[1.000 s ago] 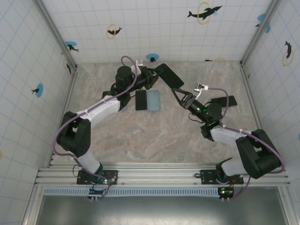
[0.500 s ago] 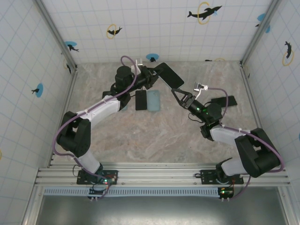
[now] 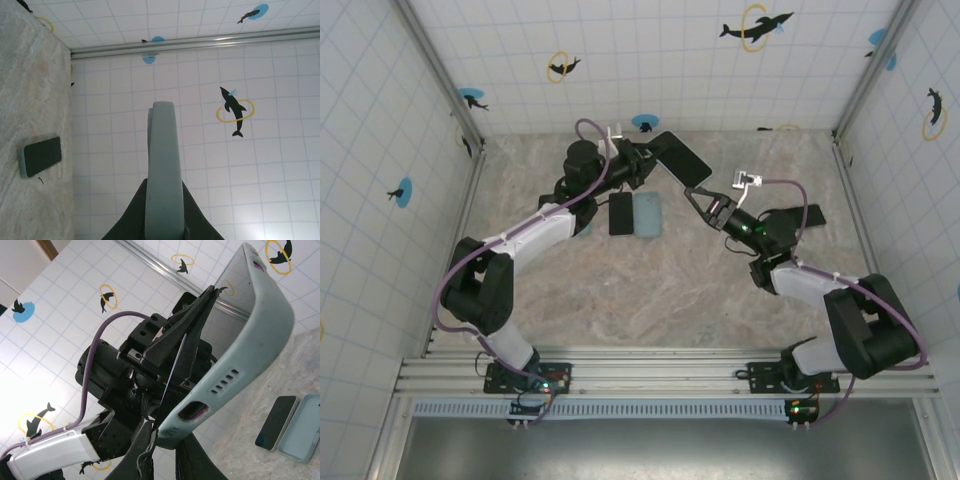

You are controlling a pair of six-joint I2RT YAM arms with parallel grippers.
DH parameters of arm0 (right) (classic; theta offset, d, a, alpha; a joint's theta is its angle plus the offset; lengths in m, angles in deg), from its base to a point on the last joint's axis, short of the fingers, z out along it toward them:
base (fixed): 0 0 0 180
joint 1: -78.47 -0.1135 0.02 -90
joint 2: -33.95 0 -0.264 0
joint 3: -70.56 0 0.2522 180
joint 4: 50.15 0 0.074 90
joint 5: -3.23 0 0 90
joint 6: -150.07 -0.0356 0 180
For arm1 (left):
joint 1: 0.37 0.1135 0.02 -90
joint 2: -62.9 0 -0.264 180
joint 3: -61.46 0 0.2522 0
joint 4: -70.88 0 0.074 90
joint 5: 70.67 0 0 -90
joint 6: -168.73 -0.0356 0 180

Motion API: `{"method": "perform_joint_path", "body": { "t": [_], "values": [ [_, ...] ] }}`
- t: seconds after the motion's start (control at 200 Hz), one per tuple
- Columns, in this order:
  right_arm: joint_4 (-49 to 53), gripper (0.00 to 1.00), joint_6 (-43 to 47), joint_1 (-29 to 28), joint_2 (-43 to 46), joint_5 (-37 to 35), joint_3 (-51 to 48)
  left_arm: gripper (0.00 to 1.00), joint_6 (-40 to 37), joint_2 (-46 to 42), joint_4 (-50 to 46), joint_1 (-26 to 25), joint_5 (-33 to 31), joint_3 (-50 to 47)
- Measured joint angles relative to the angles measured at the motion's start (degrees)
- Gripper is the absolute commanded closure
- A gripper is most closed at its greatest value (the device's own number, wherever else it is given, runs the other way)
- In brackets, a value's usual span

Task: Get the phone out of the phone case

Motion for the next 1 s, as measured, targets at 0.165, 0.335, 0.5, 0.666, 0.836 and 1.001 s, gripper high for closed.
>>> {"method": "perform_joint_path", "body": {
  "t": [0.165, 0.335, 0.5, 0.666, 0.836, 1.001],
  "values": [
    [1.62, 0.88, 2.25, 0.74, 0.09, 1.86, 0.72, 1.00, 0.22, -0.13, 0.00, 0.11, -0.13, -0.02],
    [3.78, 0.88, 4.90, 1.22, 0.13, 3.06, 0.79, 1.00, 1.29, -0.39, 0.37, 0.09, -0.72, -0.28],
    [7.06, 0.88, 7.76, 1.95, 0.11, 4.02, 2.27, 1.00, 1.70, -0.52, 0.55, 0.11, -1.53, -0.33],
    [7.13, 0.82, 7.63, 2.25, 0.11, 4.81, 2.62, 1.00, 1.20, -0.85, 0.55, 0.09, -1.73, -0.33],
    [7.69, 0.67, 6.49, 2.67, 0.09, 5.22, 2.64, 1.00, -3.13, -1.55, -2.40, 0.11, -1.51, 0.15],
    [12.50, 0.51, 8.92, 3.76, 1.33, 7.17, 2.64, 1.00, -9.79, -2.21, -4.66, 0.15, -0.57, 1.36]
  ]
}}
